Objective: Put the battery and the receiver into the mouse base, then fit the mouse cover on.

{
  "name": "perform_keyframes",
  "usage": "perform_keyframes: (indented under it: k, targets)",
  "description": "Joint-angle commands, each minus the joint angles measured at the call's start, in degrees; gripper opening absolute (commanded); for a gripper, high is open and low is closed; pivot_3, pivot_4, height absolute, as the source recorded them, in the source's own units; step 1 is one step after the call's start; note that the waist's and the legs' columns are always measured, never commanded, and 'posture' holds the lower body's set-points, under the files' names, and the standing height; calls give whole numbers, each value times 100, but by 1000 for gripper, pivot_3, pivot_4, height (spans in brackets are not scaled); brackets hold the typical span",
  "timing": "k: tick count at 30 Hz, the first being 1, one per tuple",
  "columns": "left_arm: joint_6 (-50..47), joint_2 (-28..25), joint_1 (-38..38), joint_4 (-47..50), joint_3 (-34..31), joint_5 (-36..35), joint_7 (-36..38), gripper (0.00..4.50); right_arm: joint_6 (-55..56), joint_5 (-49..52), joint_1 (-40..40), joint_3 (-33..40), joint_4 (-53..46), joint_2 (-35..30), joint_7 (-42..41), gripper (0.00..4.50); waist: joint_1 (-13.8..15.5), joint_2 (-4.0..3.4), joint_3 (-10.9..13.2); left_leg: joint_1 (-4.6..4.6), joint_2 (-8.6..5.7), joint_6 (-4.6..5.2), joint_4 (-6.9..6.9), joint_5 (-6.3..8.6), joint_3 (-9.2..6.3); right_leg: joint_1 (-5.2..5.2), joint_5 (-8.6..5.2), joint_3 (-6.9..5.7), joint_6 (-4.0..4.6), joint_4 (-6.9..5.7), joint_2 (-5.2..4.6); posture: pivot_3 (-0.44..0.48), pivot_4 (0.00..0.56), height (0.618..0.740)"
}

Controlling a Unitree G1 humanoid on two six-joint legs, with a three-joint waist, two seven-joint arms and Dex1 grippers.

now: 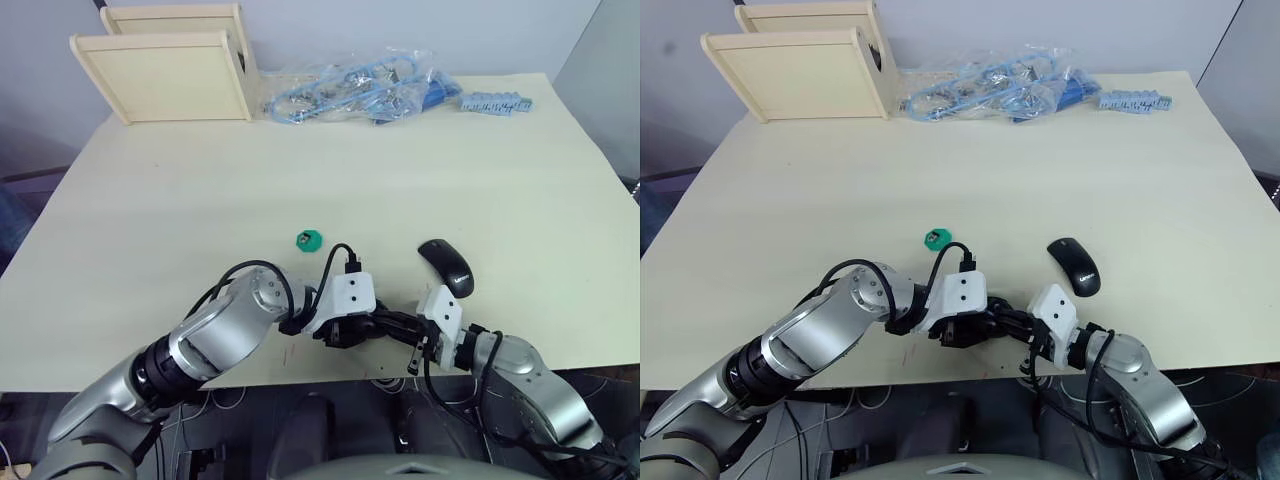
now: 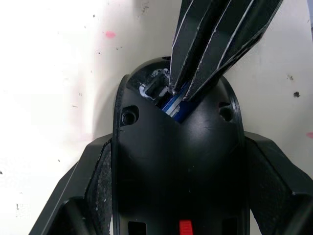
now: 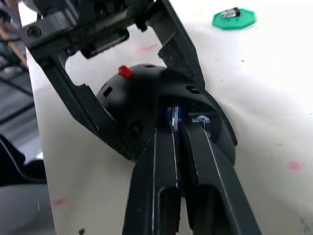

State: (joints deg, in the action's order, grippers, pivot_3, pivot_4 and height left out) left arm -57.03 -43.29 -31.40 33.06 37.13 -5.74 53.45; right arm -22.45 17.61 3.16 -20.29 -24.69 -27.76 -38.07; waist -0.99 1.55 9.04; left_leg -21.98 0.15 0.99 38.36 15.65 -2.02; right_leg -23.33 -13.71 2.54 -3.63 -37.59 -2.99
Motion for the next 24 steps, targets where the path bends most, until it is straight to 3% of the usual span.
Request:
perform_keyframes:
  k: [1, 7, 10, 15, 23, 24]
  targets:
    - [-9, -18, 4, 77, 145, -26, 73, 2987, -605, -352, 164, -373, 436, -182, 19, 176, 1, 7, -12, 4, 0, 0, -2, 0, 0, 3, -4, -1, 2, -1, 0, 0, 150, 740]
    - [81, -20, -10, -16, 144, -12, 96, 2987, -173, 369, 164, 399, 47, -51, -232, 176, 7, 7, -18, 4, 2, 0, -3, 0, -3, 4, -7, -3, 5, -3, 3, 0, 150, 740]
    - [116, -8, -24, -48, 149, -7, 104, 2987, -106, 893, 241, 1057, -231, -327, -606, 176, 19, 5, -16, 1, 2, 0, -3, 0, -2, 3, -7, -3, 4, -2, 2, 0, 150, 740]
    - [186, -6, -22, -85, 127, -17, 128, 2987, 363, 952, 540, 1726, -542, -754, -907, 176, 19, -1, -12, 0, 2, 0, -3, 0, -4, 2, -7, -4, 4, -3, 4, 0, 150, 740]
    - [290, 12, -16, -158, 65, -38, 171, 2987, 592, 1851, 1024, 2968, -404, -1414, -2128, 176, 33, -4, -9, -3, 0, 1, -1, 1, -3, 2, -7, -4, 3, -1, 2, 0, 150, 740]
    - [306, 11, -12, -171, 55, -35, 181, 2987, 649, 1818, 1052, 3011, -380, -1438, -2186, 545, 31, -4, -9, -3, 0, 1, -1, 1, -4, 3, -7, -4, 3, -2, 2, 0, 150, 740]
